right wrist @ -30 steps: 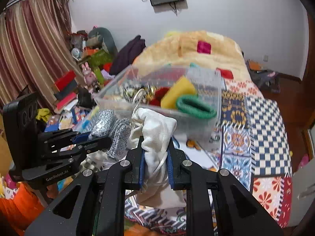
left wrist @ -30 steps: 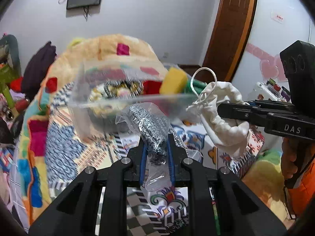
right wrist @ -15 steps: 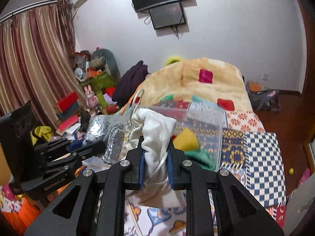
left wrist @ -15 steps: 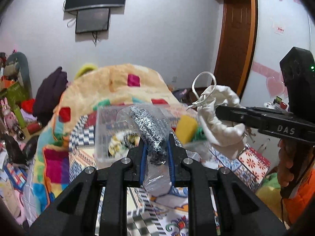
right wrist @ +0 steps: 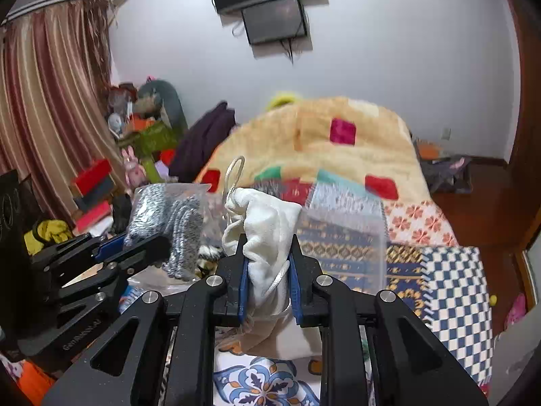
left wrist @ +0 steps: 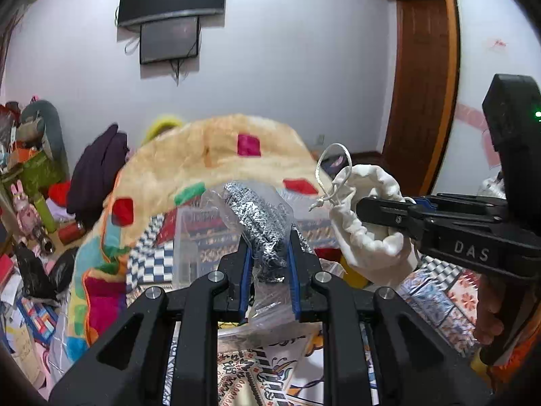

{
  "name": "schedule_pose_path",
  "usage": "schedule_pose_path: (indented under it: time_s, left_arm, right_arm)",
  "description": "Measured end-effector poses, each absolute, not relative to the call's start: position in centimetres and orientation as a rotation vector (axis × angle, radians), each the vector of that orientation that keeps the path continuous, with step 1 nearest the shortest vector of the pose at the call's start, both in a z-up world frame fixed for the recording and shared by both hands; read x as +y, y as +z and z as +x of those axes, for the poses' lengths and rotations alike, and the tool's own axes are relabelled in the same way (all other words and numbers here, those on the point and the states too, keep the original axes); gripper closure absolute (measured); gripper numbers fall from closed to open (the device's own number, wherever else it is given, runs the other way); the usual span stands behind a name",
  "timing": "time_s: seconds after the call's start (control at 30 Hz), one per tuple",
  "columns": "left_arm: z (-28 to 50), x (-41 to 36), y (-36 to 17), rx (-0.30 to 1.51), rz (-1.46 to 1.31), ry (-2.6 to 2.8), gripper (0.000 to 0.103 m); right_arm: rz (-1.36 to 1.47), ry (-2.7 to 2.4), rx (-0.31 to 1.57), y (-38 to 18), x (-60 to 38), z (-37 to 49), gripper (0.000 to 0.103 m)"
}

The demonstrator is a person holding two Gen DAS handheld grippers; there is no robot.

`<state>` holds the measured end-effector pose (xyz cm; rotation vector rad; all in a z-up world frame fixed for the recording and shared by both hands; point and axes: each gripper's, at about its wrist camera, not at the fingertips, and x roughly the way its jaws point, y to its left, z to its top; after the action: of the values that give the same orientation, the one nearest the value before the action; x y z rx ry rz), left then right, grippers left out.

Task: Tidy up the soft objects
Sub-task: 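Lower the silver mesh bag and white pouch into the box, open both grippers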

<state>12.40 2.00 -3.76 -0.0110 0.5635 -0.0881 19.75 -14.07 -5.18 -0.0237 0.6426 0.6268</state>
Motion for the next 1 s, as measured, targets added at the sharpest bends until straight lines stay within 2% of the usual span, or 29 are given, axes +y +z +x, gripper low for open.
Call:
schedule_pose_path:
  time_s: [0.13,0.2,0.27,0.33,0.47,0.73,1.0]
  left_arm:
    - [13.7,2.3,-6.0,0.63,-0.03,-0.089,0.084]
    - [14.2,2.5,-7.0,0.671,-0.038,-0.086,0.084]
    - [14.2,2.6,-7.2,0.682,-0.054,-0.094,0.081]
    - [13.8,2.8,-7.0,0.676,-0.068,-0.1,0.078]
    - [12.8,3.0,-5.8,0.639,-0.081,-0.095,0.062]
    - [9.7,2.6,-1.5,0.512,-0.085,-0.106,0.055]
    - [6.2,1.6,2.3,0.39,-0.074,-0.128,0.042]
  right_arm:
    - [-0.078,0.622,0.693,-7.1,-13.0,20.2,0.083]
    - [-0.106,0.618,0.705,-7.5,-12.8,20.1,0.076]
    - [-0.115,0.613,0.705,-7.5,-12.9,19.9,0.056]
    - [-0.105,0.61,0.693,-7.2,-13.2,19.7,0.046]
    - [-0.088,0.62,0.671,-6.1,-14.1,19.2,0.045]
    - [-0.037,0.659,0.603,-3.0,-15.7,17.2,0.042]
    - [-0.032,0.659,0.476,0.6,-17.5,13.3,0.041]
